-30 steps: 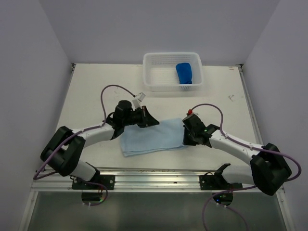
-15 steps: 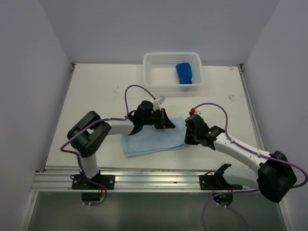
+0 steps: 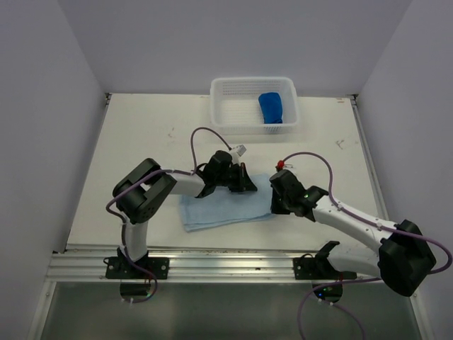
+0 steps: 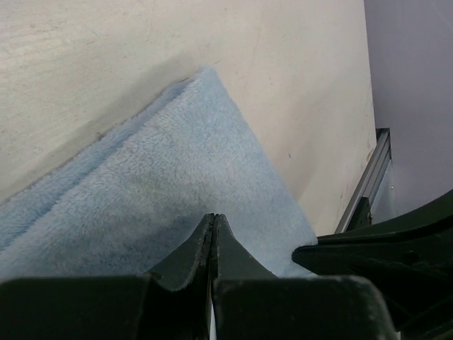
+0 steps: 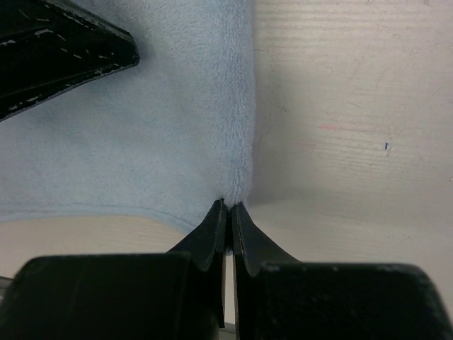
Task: Roll the towels
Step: Roll the towel
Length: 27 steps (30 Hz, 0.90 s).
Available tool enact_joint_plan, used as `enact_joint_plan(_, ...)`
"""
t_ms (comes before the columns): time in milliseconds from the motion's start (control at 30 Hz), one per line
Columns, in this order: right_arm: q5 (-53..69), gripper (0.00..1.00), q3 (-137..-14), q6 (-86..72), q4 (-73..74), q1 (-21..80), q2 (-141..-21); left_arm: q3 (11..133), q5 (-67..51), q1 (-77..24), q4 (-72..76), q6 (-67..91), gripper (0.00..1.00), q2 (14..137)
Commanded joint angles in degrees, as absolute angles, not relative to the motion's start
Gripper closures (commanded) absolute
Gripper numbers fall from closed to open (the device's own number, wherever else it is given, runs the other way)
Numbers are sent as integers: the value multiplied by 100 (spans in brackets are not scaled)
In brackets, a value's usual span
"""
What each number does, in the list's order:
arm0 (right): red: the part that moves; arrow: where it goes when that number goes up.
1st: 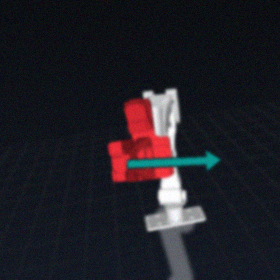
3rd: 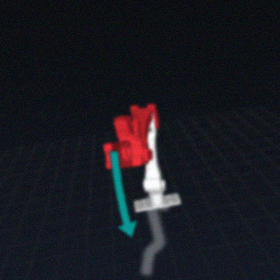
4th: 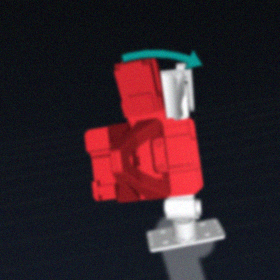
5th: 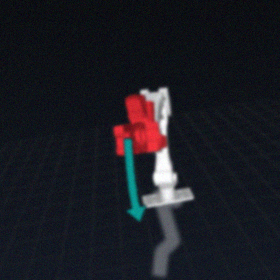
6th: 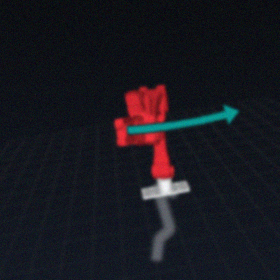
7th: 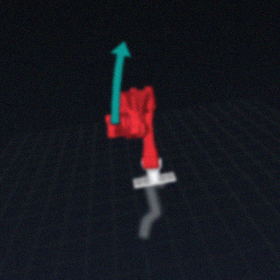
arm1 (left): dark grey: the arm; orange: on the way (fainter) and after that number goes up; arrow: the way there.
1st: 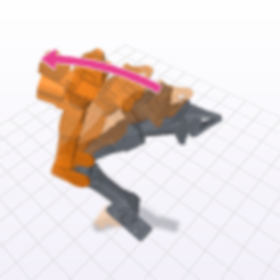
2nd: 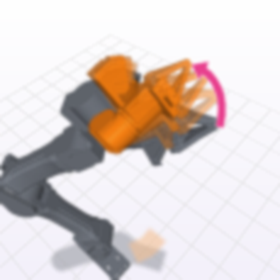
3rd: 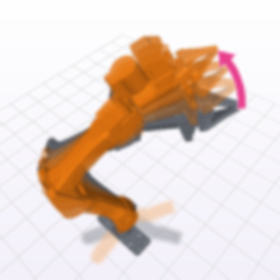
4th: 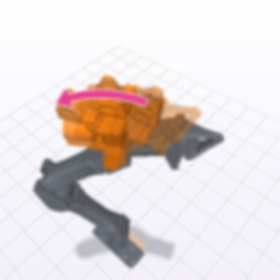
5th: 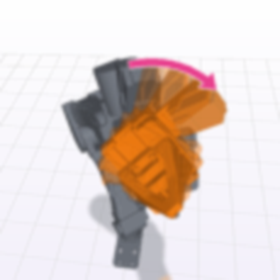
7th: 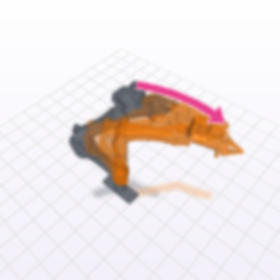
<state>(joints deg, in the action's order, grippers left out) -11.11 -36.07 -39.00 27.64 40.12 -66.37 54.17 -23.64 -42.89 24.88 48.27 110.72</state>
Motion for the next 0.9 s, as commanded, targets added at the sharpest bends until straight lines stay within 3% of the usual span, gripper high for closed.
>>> enact_joint_plan(0, -1362, 100, -3726, -3823, 2734, 4095, -6618, 5590, -2145, -4324, 2531, 4544, 100, 11267)
enact_joint_plan(400, -1318, 100, -3744, -3709, 2189, 4649, -6504, 5406, -2171, -4315, 2804, 4614, 100, 11531)
enact_joint_plan(867, -1143, 100, -4043, -3727, 1819, 4799, -7110, 5159, -1872, -4307, 2505, 4377, 100, 10740)
